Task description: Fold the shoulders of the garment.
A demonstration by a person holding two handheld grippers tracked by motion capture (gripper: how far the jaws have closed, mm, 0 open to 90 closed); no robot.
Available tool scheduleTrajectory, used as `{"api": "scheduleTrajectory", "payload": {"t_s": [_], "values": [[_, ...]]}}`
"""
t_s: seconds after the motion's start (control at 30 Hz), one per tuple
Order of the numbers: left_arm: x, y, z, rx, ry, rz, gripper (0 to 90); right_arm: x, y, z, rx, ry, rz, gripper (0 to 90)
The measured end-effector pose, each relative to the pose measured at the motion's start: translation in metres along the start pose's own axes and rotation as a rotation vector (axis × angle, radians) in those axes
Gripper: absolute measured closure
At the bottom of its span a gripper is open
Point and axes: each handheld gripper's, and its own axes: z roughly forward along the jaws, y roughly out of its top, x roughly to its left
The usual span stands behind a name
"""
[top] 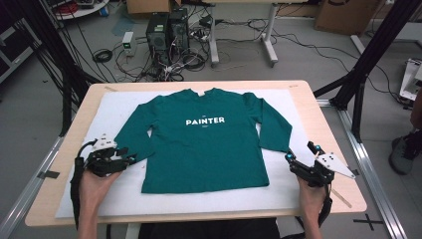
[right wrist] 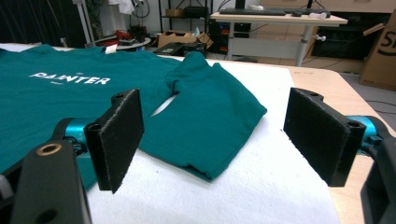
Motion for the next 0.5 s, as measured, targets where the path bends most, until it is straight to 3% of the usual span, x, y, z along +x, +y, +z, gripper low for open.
{"api": "scheduleTrajectory", "payload": {"t_s": [0.03, 0.37, 0.5], "values": [[-0.001, 0.0, 0.007, 0.039, 0.0, 0.017, 56.2, -0.001, 0.0, 0.0, -0.003, -0.003, 0.004, 20.5], [-0.007, 0.003, 0.02, 0.063, -0.004, 0.06, 59.6, 0.0, 0.0, 0.0, -0.002, -0.011, -0.006, 20.6], [-0.01, 0.004, 0.024, 0.067, -0.004, 0.058, 59.5, 0.0, 0.0, 0.0, 0.001, -0.009, -0.001, 20.5]]}}
